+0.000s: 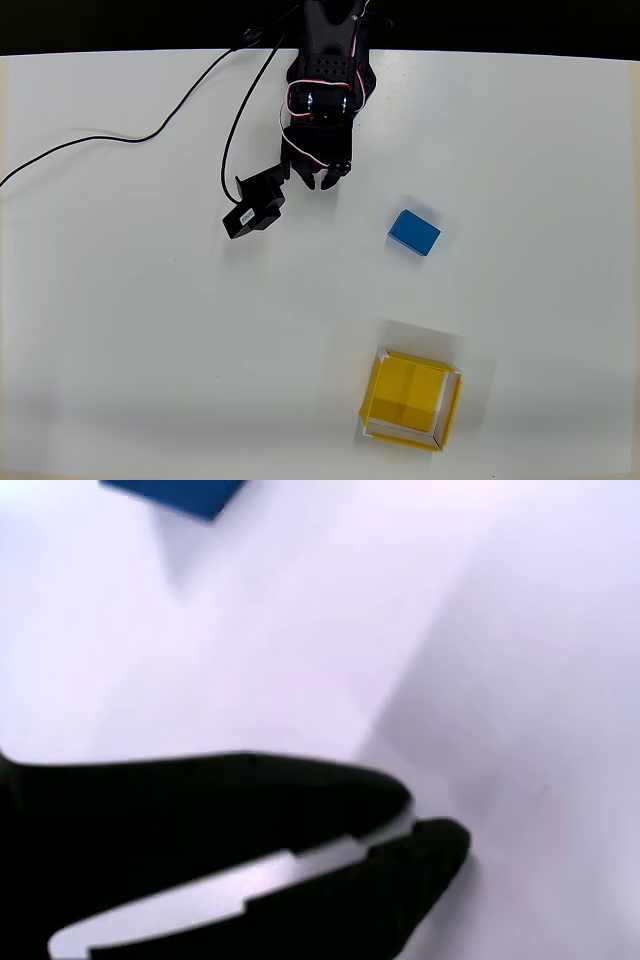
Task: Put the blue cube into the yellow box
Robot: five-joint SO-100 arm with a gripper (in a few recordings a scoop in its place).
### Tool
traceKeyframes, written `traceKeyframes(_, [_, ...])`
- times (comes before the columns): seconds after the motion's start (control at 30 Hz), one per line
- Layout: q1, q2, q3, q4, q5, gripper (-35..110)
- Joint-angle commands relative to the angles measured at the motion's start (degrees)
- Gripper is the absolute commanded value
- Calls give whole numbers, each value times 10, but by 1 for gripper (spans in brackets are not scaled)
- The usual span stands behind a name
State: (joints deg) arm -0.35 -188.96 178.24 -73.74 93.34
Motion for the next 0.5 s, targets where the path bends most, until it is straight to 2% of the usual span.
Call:
traceKeyframes(0.0, [-11,37,-71,54,-4,17])
traceKeyframes(0.27, [-62,216,-274,99,-1,34])
traceKeyframes(0.47, [-127,372,-458,66,3,37])
